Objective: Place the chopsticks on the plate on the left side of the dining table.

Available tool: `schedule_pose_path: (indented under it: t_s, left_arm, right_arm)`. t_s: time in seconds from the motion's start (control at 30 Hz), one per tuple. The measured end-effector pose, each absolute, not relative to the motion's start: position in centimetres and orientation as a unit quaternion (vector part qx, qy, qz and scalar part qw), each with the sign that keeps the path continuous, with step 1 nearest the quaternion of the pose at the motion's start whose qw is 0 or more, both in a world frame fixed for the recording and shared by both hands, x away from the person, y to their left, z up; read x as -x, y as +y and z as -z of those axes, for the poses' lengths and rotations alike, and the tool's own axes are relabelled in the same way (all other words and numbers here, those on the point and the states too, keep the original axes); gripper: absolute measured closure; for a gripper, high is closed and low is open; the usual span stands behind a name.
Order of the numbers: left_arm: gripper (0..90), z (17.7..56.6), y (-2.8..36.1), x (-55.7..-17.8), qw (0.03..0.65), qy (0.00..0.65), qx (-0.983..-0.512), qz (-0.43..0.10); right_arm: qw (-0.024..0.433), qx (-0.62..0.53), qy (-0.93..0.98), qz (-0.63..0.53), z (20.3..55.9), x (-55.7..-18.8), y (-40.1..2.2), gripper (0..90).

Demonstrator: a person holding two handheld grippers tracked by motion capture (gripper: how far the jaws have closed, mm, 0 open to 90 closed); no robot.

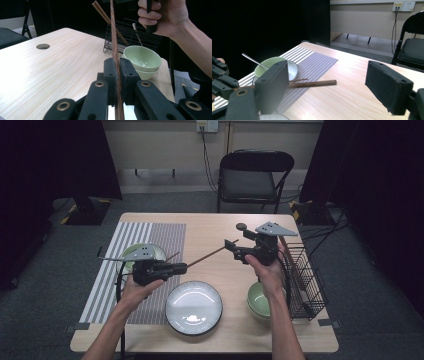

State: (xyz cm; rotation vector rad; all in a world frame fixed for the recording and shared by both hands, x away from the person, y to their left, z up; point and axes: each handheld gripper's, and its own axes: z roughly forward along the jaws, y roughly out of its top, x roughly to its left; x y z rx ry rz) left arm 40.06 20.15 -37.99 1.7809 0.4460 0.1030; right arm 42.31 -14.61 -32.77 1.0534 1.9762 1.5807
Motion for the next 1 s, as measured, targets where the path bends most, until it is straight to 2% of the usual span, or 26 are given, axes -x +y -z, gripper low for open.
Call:
schedule_pose_path:
  t_s: [1.0]
  left_arm:
    - [84.7, 38.5, 24.4, -40.0, 0.584, 0.238, -0.772, -0.077]
  right_arm:
    - [0.22, -0.396, 0.709, -0.541, 32.8, -38.9, -18.7, 16.2]
